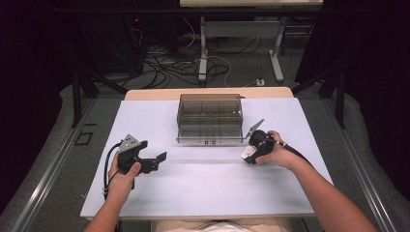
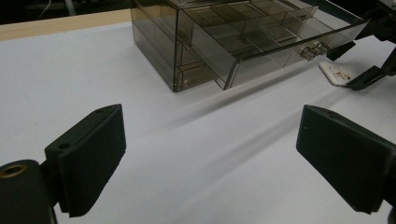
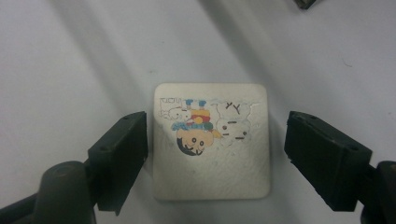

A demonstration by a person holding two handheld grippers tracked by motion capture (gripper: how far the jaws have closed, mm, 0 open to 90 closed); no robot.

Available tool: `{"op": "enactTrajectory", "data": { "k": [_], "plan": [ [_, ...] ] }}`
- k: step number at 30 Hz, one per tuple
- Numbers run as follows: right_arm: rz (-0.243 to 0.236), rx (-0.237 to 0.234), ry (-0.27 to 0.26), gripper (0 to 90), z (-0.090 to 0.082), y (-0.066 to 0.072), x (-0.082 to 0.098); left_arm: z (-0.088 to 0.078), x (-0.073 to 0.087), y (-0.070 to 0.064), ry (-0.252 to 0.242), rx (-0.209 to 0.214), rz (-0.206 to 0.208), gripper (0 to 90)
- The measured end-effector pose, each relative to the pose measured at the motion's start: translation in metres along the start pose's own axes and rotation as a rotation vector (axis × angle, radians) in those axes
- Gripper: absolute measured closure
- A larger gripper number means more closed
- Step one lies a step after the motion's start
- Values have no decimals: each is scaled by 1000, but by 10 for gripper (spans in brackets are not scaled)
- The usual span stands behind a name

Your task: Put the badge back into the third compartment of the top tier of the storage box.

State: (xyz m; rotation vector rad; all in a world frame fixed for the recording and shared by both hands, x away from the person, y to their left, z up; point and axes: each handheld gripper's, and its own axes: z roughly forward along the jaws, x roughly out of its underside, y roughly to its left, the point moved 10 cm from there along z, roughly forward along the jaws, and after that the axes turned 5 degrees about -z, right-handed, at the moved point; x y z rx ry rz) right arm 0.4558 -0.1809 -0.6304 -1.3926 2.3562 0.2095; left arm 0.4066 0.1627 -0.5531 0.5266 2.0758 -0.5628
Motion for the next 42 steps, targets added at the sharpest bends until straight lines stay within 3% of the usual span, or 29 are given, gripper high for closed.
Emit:
{"op": "enactTrajectory", "data": {
  "k": [5, 7, 8, 12, 19, 25, 27, 30, 31, 42],
  "plan": [
    [3, -16, 4, 220, 0, -1, 1, 0, 0, 0, -1, 1, 0, 88],
    [46, -23, -7, 222, 2, 2, 0, 0, 0, 0, -1, 1, 0, 89],
    [17, -29, -26, 224, 3, -1, -1, 0, 0, 0, 0, 2, 0, 89],
    [17, -42, 15, 226, 0, -1, 3, 0, 0, 0, -1, 0, 1, 90],
    [31, -44, 0, 230, 1, 0, 2, 0, 0, 0, -1, 1, -1, 93],
    [-1, -52, -11, 264, 1, 0, 1, -1, 0, 1, -5, -4, -5, 95],
    [30, -53, -7, 268, 0, 2, 2, -1, 0, 2, -7, -6, -7, 95],
    [1, -54, -13, 285, 1, 0, 1, -1, 0, 2, -8, -7, -10, 97],
    [-5, -54, -12, 329, 0, 0, 1, -1, 0, 2, -8, -6, -7, 97],
    [-1, -49, -10, 331, -1, 1, 1, -2, 0, 3, -8, -9, -9, 99]
  ]
}}
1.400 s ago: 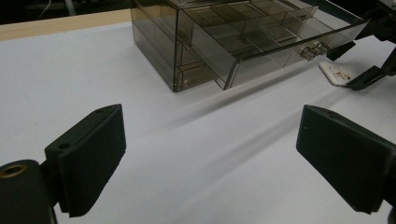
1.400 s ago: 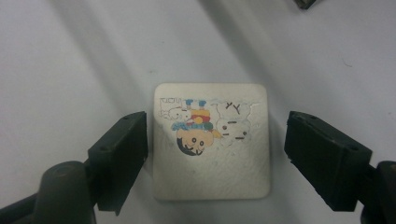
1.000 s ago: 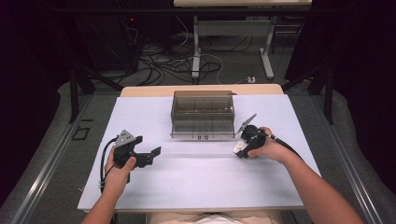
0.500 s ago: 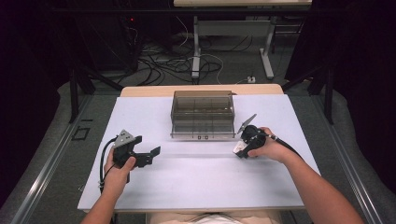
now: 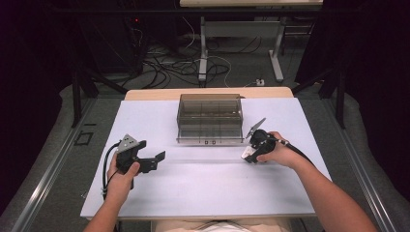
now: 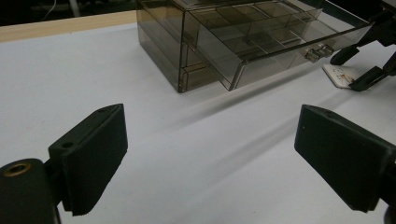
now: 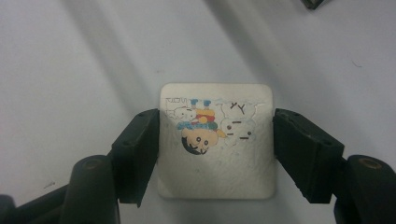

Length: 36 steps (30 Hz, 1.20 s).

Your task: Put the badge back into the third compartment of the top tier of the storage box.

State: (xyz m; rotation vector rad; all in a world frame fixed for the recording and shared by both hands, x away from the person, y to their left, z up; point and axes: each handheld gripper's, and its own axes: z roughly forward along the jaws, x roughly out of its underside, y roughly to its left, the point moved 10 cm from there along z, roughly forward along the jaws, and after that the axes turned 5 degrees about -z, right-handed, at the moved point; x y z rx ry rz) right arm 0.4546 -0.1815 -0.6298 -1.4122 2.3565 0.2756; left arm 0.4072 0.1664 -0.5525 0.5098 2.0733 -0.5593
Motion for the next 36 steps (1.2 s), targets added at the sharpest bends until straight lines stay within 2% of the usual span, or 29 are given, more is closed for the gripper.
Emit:
{"op": "enactTrajectory", "data": {
  "k": [2, 9, 14, 21, 22, 25, 33, 36],
  "plan": [
    [-5, -3, 16, 331, -1, 0, 1, 0, 0, 0, 0, 1, 0, 100],
    [-6, -8, 13, 331, -1, 0, 1, 0, 0, 0, -5, 0, -13, 103],
    [-21, 15, -14, 331, -4, -1, -1, 0, 0, 1, -5, -4, -3, 106],
    [-5, 35, -41, 331, -15, -4, -3, 1, 1, 1, -2, -8, 5, 112],
    [-19, 42, -55, 331, -16, -6, -3, 1, 2, 1, 0, -6, 3, 113],
    [-26, 51, -43, 331, -25, -7, -3, 1, 2, 0, 1, -5, 4, 116],
    [-50, 68, -52, 331, -41, -6, -9, 0, 3, 1, 4, -4, -1, 127],
    [-79, 88, -61, 331, -49, -10, -14, 1, 2, 0, 0, -1, 3, 129]
  ]
}}
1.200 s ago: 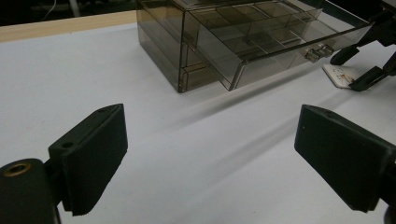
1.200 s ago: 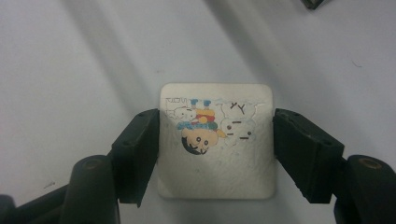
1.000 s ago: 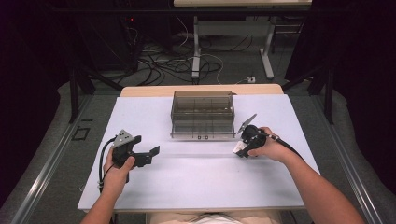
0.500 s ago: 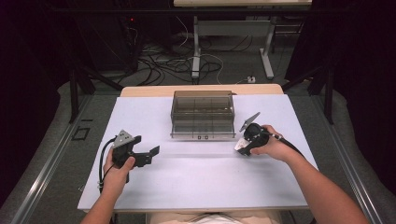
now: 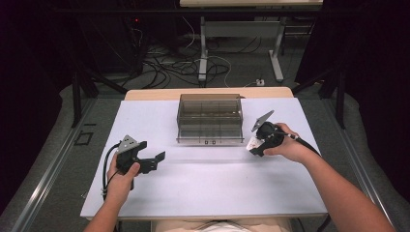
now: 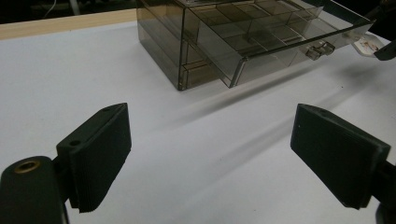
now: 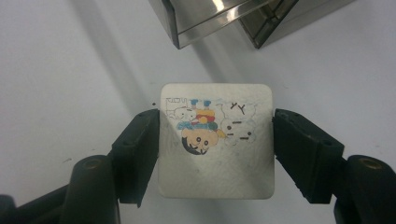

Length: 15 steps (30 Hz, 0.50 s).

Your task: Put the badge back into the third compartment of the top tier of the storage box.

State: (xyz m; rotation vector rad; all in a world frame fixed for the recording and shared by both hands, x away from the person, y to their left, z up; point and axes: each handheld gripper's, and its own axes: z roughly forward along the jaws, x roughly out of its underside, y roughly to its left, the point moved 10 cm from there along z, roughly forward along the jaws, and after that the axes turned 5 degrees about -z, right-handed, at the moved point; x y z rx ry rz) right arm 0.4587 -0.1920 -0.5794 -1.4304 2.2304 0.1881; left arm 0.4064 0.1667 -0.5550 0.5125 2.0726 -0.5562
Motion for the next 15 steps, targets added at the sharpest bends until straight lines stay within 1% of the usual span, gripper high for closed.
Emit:
{"op": "enactTrajectory", "data": {
  "k": [1, 2, 3, 4, 5, 6, 7, 9, 10, 11, 12, 13, 14, 15],
  "plan": [
    [0, 0, 0, 331, 0, 0, 0, 0, 0, 0, 0, 0, 0, 130],
    [-14, -4, 6, 331, -4, -1, -1, 0, 0, 0, 0, 0, 0, 131],
    [-22, 3, 8, 331, -6, -2, -2, 0, 0, 0, 0, 0, -1, 133],
    [-9, 6, 13, 331, -8, -2, -2, 0, 0, 0, 0, 0, -1, 134],
    [-17, 8, 10, 331, -9, -3, -3, 0, 0, 0, -1, 0, -3, 135],
    [-5, 9, 19, 331, -11, -2, -2, 0, 0, 0, -1, 0, -4, 137],
    [-26, 12, 13, 331, -12, -4, -4, 0, 0, 0, -1, -1, -4, 137],
    [-19, 15, 22, 331, -13, -4, -3, 0, 0, 0, -1, -1, -3, 138],
    [-38, 20, 17, 331, -14, -6, -4, 0, 0, 0, 0, -1, -1, 139],
    [-42, 27, 18, 331, -15, -6, -5, 0, 0, 0, 1, -1, 1, 139],
    [-49, 22, 16, 331, -16, -6, -6, 0, 0, -1, 0, 1, -3, 140],
    [-59, 32, 21, 331, -17, -7, -6, 0, 0, -1, 1, 3, -4, 140],
    [-89, 36, 24, 331, -19, -7, -7, 0, 1, -1, 3, 3, -5, 141],
    [-89, 39, 25, 331, -20, -7, -8, 1, 1, -1, 4, 4, -4, 141]
  ]
}}
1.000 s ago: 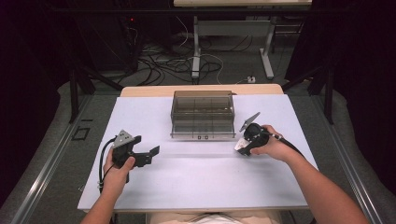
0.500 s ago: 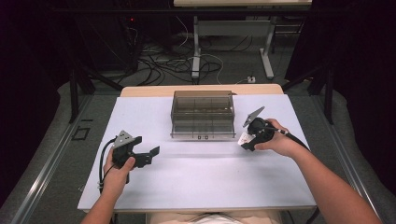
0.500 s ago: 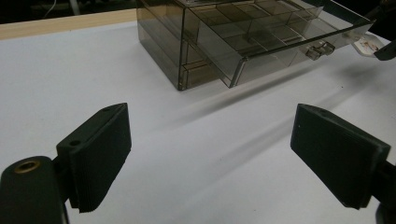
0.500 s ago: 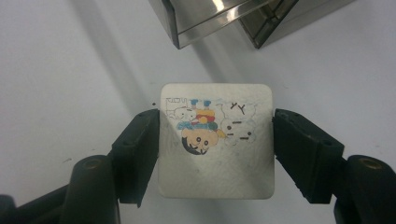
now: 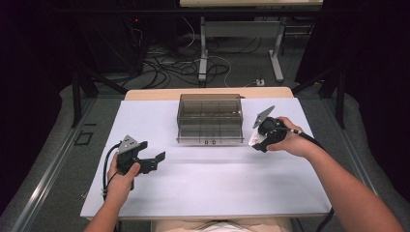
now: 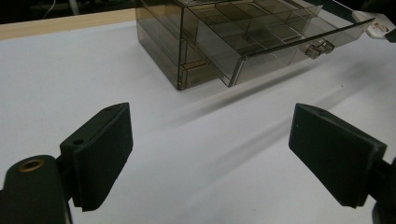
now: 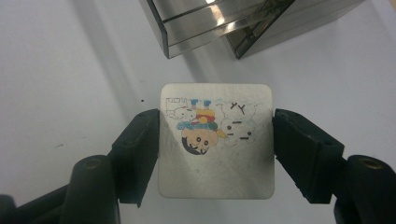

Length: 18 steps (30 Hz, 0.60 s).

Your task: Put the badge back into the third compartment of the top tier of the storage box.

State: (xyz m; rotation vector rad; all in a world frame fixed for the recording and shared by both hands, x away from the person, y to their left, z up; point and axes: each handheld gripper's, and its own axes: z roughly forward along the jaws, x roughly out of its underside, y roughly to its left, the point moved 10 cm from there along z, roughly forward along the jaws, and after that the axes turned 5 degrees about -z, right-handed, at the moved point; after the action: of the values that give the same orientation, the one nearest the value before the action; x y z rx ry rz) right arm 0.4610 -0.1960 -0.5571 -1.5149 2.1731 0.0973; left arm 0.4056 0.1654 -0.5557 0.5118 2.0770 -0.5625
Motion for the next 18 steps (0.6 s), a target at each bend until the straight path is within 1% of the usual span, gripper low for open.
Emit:
{"op": "enactTrajectory", "data": {
  "k": [1, 2, 3, 5, 6, 8, 9, 11, 12, 13, 14, 16, 18],
  "plan": [
    [-19, 6, 0, 331, -1, -1, -1, 0, 0, 0, 0, 0, 0, 142],
    [-23, 11, -5, 331, -2, 0, -2, 0, 0, 0, 0, -1, 0, 142],
    [-42, 13, 1, 331, -3, -1, -3, 0, 0, 0, 0, -1, 0, 142],
    [-45, 15, 0, 331, -4, 0, -3, 0, 0, 1, 1, -5, 6, 143],
    [-58, 15, -1, 331, -5, 0, -5, 0, 0, 0, -1, 0, -3, 144],
    [-65, 24, -12, 331, -5, 0, -6, 0, 0, 0, -3, -1, 1, 144],
    [-80, 28, 6, 331, -7, 0, -5, 0, 0, 0, -3, -2, 3, 145],
    [-97, 33, 6, 331, -8, -1, -6, 0, 0, 0, -3, -2, 3, 146],
    [-101, 43, -1, 331, -9, -1, -7, 0, 0, 0, -3, -2, 2, 146],
    [-108, 45, 6, 331, -10, -1, -7, 0, 0, 1, -2, -7, 9, 147],
    [-123, 46, 8, 331, -10, -1, -8, 0, 0, 1, -3, -7, 9, 147],
    [-138, 56, 9, 331, -12, -1, -9, 0, 0, 0, -1, -4, 2, 148],
    [-140, 56, 9, 331, -12, -1, -9, 0, 0, 0, -1, -4, 0, 148]
  ]
}}
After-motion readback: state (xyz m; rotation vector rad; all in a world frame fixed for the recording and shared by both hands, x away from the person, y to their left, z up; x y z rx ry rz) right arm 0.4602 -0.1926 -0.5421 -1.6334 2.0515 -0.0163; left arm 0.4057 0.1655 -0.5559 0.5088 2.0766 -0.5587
